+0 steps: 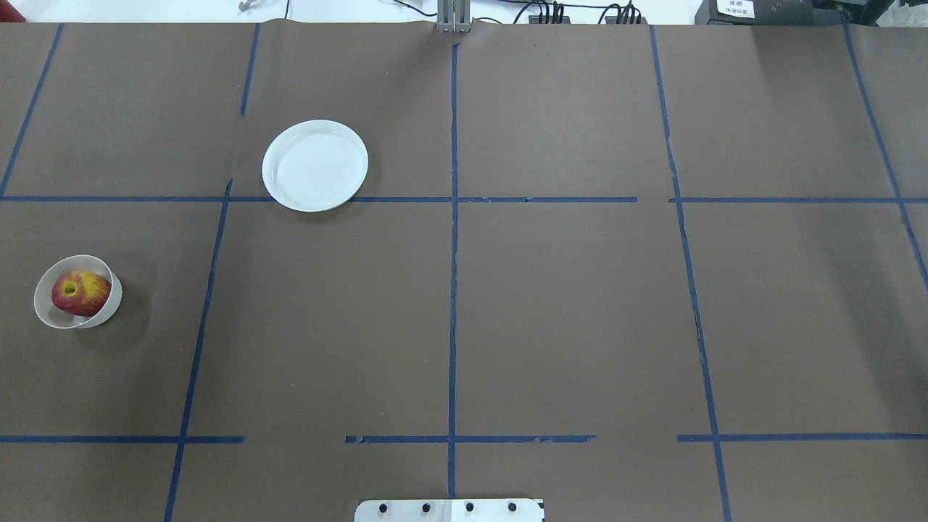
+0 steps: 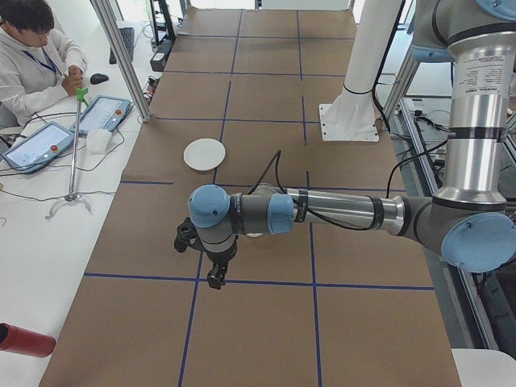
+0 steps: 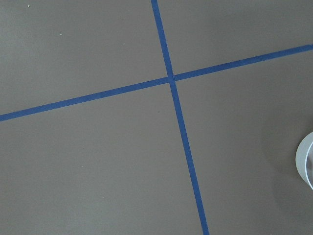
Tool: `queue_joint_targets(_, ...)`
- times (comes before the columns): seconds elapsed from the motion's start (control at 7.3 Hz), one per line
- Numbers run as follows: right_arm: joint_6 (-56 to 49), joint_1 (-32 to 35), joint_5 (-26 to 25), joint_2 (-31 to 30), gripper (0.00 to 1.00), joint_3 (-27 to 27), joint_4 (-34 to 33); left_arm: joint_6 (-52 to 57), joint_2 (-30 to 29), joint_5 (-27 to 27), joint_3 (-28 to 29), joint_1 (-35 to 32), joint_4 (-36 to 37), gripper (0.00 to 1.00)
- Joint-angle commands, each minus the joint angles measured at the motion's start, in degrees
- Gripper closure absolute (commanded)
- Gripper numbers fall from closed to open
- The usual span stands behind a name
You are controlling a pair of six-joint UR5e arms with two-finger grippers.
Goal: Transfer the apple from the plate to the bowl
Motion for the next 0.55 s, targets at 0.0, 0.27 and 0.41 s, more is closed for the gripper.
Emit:
queue_joint_targets(0.0, 0.0, 0.0, 0.0, 0.0, 0.00, 0.0, 0.0, 0.0, -0.5, -0.1, 0.0, 0.1, -0.5, 0.00)
queue_joint_targets(0.27, 0.0, 0.0, 0.0, 0.0, 0.00, 0.0, 0.0, 0.0, -0.6, 0.0, 0.1, 0.2, -0.5, 0.00)
queue_joint_targets(0.41, 0.0, 0.0, 0.0, 0.0, 0.00, 0.0, 0.0, 0.0, -0.9, 0.0, 0.3, 0.2, -0.5, 0.00)
